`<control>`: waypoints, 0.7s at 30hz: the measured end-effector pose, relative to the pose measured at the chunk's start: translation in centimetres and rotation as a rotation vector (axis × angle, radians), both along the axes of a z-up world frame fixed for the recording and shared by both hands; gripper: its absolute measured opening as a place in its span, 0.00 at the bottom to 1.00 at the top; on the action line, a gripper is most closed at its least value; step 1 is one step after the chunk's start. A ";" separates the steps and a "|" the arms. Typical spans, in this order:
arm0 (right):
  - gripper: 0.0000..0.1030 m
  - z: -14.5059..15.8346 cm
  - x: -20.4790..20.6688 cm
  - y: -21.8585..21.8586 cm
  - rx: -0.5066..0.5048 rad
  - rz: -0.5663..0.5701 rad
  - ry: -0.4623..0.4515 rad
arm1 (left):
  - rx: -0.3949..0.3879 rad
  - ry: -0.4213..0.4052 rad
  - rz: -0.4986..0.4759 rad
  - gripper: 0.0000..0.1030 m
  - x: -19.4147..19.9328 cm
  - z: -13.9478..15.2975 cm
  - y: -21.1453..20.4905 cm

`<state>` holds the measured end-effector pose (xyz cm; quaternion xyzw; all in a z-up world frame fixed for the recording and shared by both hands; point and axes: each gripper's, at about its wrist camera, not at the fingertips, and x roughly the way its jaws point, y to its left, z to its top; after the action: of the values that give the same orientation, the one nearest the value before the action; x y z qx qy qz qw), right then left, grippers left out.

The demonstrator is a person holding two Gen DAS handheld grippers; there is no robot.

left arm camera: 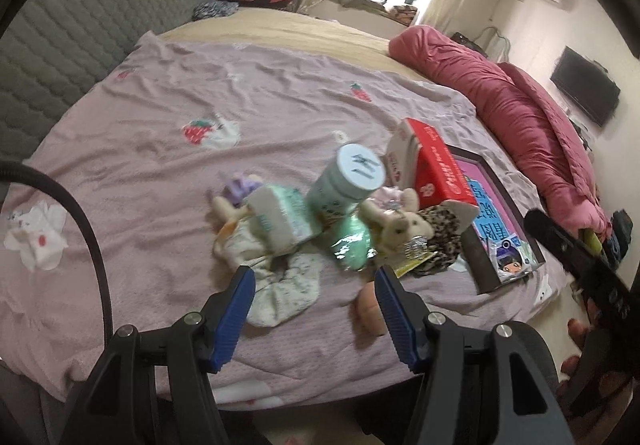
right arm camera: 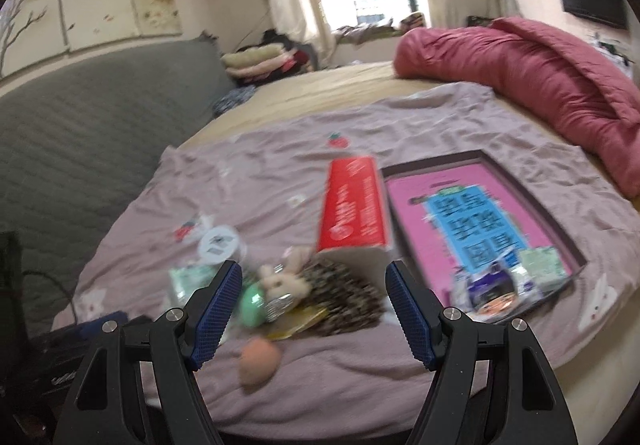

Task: Organize soft objects
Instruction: 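Move both grippers back to the pile of items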

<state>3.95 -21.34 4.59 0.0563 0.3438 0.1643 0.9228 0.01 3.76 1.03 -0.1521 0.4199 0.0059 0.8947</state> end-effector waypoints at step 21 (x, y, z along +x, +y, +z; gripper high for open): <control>0.73 -8.8 0.7 7.4 -0.118 0.194 0.216 | -0.143 0.124 0.165 0.60 1.9 -7.8 5.5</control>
<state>4.66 -13.94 -4.21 -0.0142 0.4541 0.2249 0.8620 1.89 9.31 -6.75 -0.2487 0.4598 0.0589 0.8504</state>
